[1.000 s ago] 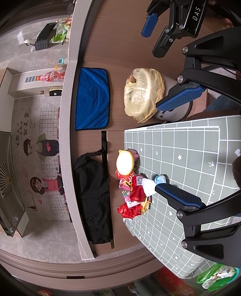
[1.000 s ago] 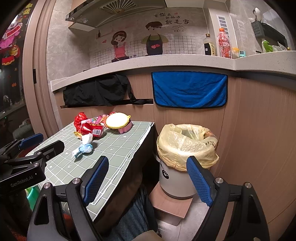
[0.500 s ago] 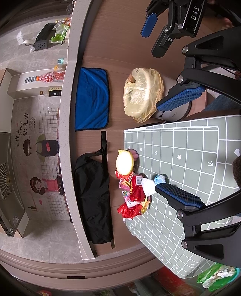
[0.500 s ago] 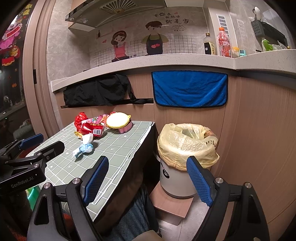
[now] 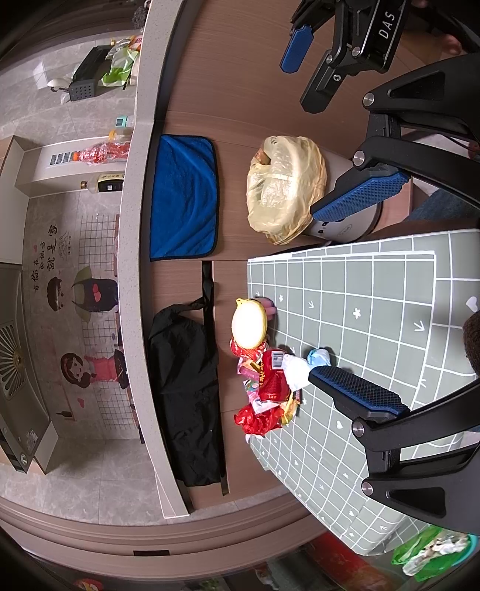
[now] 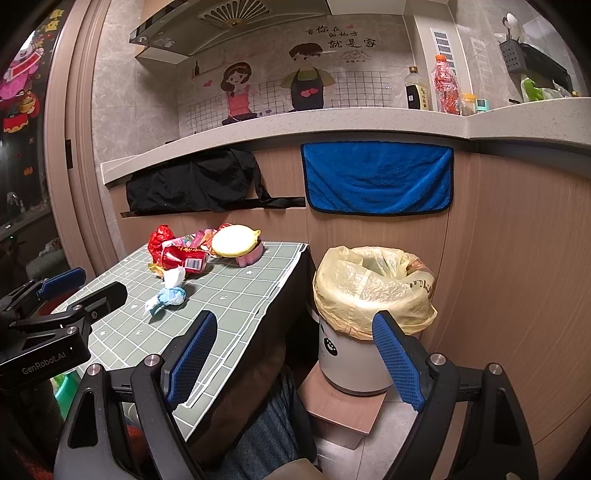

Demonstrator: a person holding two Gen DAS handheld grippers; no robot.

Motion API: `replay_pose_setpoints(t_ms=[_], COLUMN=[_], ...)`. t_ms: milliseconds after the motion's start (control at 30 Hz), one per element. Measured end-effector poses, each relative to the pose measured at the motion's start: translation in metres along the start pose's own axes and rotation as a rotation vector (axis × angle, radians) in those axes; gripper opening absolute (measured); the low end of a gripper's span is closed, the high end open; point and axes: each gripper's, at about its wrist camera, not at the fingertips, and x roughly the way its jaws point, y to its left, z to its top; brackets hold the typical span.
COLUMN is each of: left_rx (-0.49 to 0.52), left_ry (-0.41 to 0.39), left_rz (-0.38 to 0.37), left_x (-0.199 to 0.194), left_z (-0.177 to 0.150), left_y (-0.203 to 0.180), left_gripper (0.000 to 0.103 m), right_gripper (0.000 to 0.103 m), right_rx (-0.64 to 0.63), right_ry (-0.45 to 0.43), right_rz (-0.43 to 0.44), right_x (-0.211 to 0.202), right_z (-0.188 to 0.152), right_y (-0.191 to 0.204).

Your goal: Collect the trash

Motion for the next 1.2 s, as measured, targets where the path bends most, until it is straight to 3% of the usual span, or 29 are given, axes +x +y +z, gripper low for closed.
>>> replay_pose_setpoints(t_ms=[933, 1100, 1200], left_rx=[0.001, -0.001, -0.059], left_ry=[0.001, 0.005, 0.016], left_rz=[-0.005, -0.037, -0.078], left_x=[-0.001, 0.004, 0.017], left_z=[0.006, 0.017, 0.022], left_y=[-0.001, 0.006, 0.027], left_gripper=[0.081, 0.081, 0.081], right_gripper=[0.084, 0.084, 0.084], right_rx=[0.005, -0.007, -0.038], right_ry=[0.001, 0.005, 0.0], right_rz=[-0.005, 0.001, 0.004], right_x=[0.002, 0.007, 0.016], right_z=[-0.003, -0.002, 0.004], right_y=[-0.004, -0.004, 0.003])
